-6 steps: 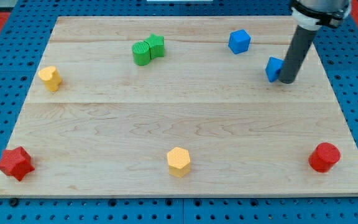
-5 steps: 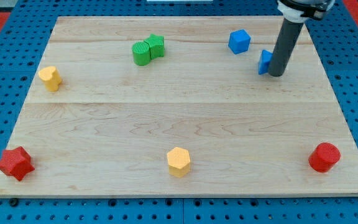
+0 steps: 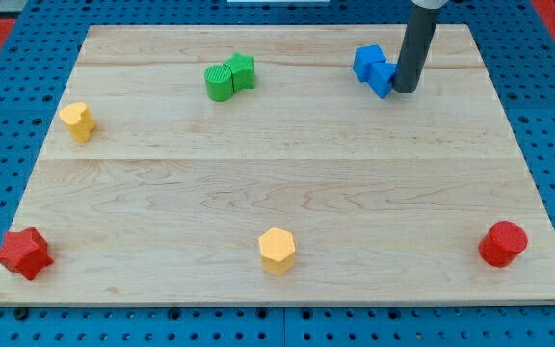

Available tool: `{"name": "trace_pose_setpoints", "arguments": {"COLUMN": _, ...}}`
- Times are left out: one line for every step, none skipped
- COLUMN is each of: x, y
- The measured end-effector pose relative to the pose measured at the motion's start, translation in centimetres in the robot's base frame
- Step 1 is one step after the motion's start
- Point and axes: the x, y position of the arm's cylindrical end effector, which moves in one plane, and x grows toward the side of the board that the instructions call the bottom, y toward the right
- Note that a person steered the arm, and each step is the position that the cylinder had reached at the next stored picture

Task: Slide the triangle into the blue cube

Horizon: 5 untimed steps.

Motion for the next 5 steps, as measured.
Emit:
{"name": "trace_pose_setpoints", "arguments": {"x": -0.2, "y": 0.0}}
{"name": "trace_pose_setpoints", "arguments": {"x": 0.5, "y": 3.1}}
{"name": "trace_pose_setpoints", "arguments": {"x": 5.8, "y": 8.3}}
{"name": "trace_pose_setpoints", "arguments": {"x": 12.8, "y": 12.0}}
{"name": "trace_pose_setpoints", "arguments": {"x": 21.1, "y": 14.2}}
